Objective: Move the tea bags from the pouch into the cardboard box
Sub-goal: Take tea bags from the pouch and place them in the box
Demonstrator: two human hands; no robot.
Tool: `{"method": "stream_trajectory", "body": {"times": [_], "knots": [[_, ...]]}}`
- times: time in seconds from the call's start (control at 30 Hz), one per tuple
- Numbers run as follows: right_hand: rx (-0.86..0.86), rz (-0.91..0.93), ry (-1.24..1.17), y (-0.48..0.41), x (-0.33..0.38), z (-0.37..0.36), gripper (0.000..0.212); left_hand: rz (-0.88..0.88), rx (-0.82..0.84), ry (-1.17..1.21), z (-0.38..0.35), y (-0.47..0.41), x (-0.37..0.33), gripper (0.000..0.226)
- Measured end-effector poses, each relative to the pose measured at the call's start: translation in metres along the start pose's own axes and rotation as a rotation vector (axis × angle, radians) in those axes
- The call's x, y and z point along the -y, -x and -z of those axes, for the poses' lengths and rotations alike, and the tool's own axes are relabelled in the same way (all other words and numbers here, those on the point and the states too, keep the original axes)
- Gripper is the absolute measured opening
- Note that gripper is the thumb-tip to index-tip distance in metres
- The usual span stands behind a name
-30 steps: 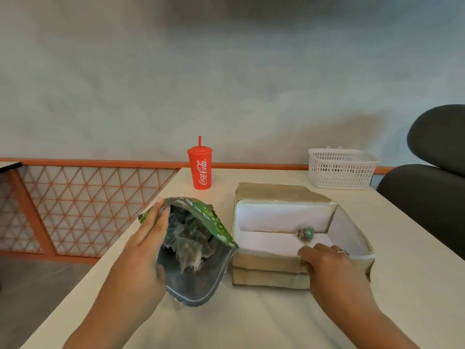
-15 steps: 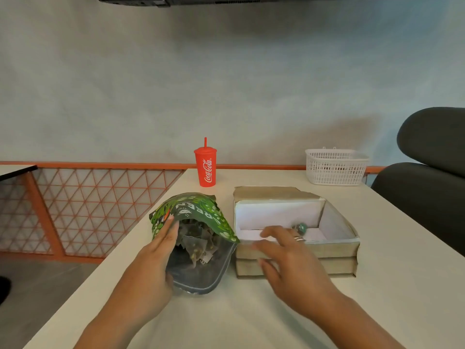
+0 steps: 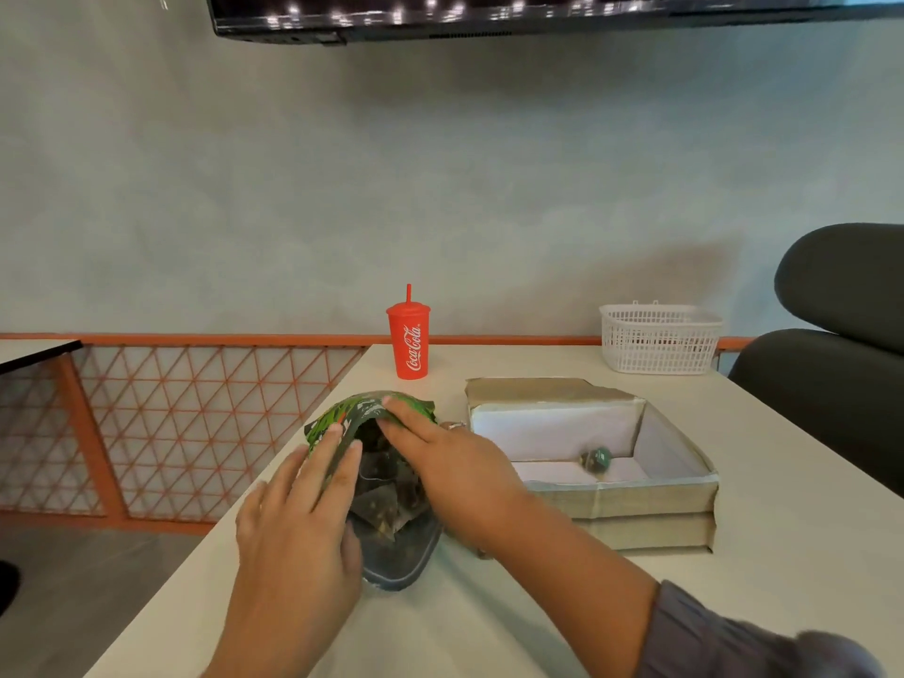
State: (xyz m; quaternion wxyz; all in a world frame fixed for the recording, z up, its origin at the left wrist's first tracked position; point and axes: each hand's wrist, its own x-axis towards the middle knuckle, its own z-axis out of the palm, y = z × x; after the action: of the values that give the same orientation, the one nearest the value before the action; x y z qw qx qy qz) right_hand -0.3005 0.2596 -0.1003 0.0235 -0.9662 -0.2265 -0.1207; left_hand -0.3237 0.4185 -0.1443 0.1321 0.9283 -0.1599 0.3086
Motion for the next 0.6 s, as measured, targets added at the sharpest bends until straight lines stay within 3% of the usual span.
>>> {"method": "stream_trajectory", "body": {"times": [0.1,0.17,0.3,0.6], "knots": [[-0.055,0.004,-0.005,-0.007,-0.002,0.011,0.076,-0.154,-0.1,0.091,-0.006,0.005,-0.011,0.045],[-0.066,0.01,-0.005,-0.01,-0.001,0.008,0.075,-0.145,-0.004,0.127,-0.016,0.008,-0.013,0.039],[0.019,0.068,0.035,-0.013,0.006,-0.004,0.064,0.043,0.267,0.01,-0.021,-0.005,-0.019,0.044],[-0.024,0.102,0.066,-0.024,0.004,-0.001,0.069,0.355,0.515,-0.187,-0.044,-0.029,-0.016,0.048]]}}
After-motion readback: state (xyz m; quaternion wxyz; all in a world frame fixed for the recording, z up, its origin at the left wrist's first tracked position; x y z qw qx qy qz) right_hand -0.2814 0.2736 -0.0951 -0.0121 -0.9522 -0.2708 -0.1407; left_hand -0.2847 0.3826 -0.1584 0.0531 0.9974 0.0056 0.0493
